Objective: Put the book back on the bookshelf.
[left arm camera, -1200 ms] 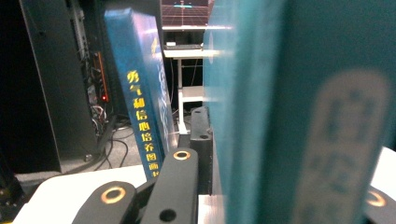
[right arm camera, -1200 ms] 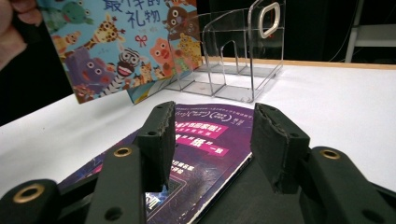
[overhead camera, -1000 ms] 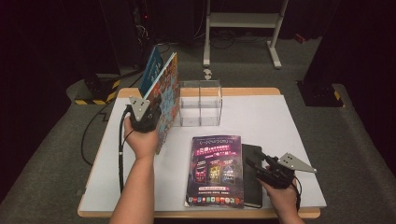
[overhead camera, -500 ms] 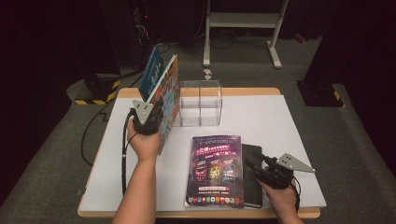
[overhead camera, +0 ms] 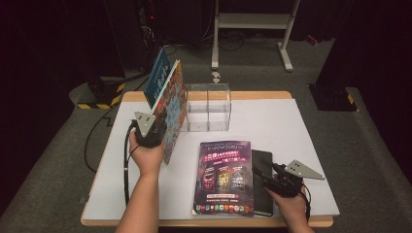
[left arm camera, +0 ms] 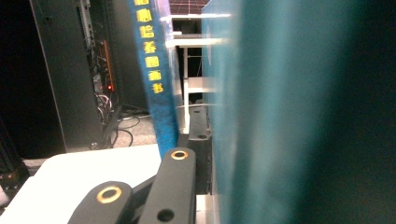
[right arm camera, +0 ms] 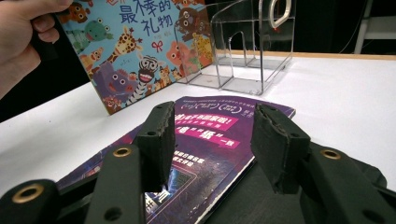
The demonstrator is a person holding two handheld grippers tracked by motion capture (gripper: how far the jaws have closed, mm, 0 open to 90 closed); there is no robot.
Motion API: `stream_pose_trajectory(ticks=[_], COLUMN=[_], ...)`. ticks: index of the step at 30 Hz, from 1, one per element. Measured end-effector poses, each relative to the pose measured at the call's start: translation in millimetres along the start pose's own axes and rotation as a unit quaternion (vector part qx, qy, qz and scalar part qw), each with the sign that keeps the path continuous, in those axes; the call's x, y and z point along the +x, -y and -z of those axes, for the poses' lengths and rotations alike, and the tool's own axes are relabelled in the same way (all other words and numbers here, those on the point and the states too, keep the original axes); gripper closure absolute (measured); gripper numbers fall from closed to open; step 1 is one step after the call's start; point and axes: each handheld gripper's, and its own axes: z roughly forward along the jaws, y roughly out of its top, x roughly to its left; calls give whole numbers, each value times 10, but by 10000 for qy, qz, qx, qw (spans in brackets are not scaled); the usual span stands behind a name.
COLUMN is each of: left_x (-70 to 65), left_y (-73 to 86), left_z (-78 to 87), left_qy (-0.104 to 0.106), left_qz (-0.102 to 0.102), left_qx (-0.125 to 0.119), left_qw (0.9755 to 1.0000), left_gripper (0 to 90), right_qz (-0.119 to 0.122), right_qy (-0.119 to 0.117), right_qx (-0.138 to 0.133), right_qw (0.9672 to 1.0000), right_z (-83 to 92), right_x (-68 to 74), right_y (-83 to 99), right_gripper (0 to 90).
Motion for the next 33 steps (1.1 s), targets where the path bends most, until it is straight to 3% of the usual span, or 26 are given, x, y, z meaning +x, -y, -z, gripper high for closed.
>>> stream_pose_trajectory(ticks=[8, 23, 33], left_x=[-2, 70, 61], left_y=[13, 170, 250], left_z=[36, 185, 344], left_qy=[89, 67, 70], left_qz=[-149, -333, -550], left_qx=[50, 262, 214], left_qw=[9998, 9991, 9982], left_gripper=[756, 729, 743], right_qz=[-5, 11, 23], right_qy=[12, 5, -1], right_qx=[30, 53, 62], right_qw=[10000, 10000, 10000], right_z=[-2, -16, -20], right_x=[0, 11, 17], right_y=[5, 12, 14], right_gripper=[490, 489, 489])
